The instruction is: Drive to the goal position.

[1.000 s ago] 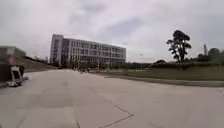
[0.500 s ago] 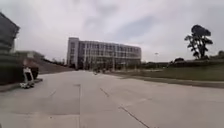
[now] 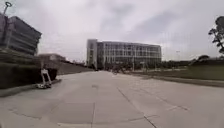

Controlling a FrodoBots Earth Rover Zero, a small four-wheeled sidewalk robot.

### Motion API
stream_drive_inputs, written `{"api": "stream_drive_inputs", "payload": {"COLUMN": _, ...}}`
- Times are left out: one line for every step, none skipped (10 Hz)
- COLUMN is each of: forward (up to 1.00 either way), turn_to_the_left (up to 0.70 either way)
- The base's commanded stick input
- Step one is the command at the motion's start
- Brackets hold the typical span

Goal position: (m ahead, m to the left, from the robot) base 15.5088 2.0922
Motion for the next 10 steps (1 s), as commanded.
{"api": "stream_drive_inputs", "payload": {"forward": 0.86, "turn_to_the_left": 0.0}}
{"api": "stream_drive_inputs", "payload": {"forward": 0.92, "turn_to_the_left": 0.0}}
{"api": "stream_drive_inputs", "payload": {"forward": 0.99, "turn_to_the_left": 0.0}}
{"api": "stream_drive_inputs", "payload": {"forward": 1.0, "turn_to_the_left": 0.0}}
{"api": "stream_drive_inputs", "payload": {"forward": 1.0, "turn_to_the_left": 0.0}}
{"api": "stream_drive_inputs", "payload": {"forward": 1.0, "turn_to_the_left": 0.0}}
{"api": "stream_drive_inputs", "payload": {"forward": 1.0, "turn_to_the_left": 0.0}}
{"api": "stream_drive_inputs", "payload": {"forward": 1.0, "turn_to_the_left": 0.0}}
{"api": "stream_drive_inputs", "payload": {"forward": 1.0, "turn_to_the_left": 0.0}}
{"api": "stream_drive_inputs", "payload": {"forward": 1.0, "turn_to_the_left": 0.0}}
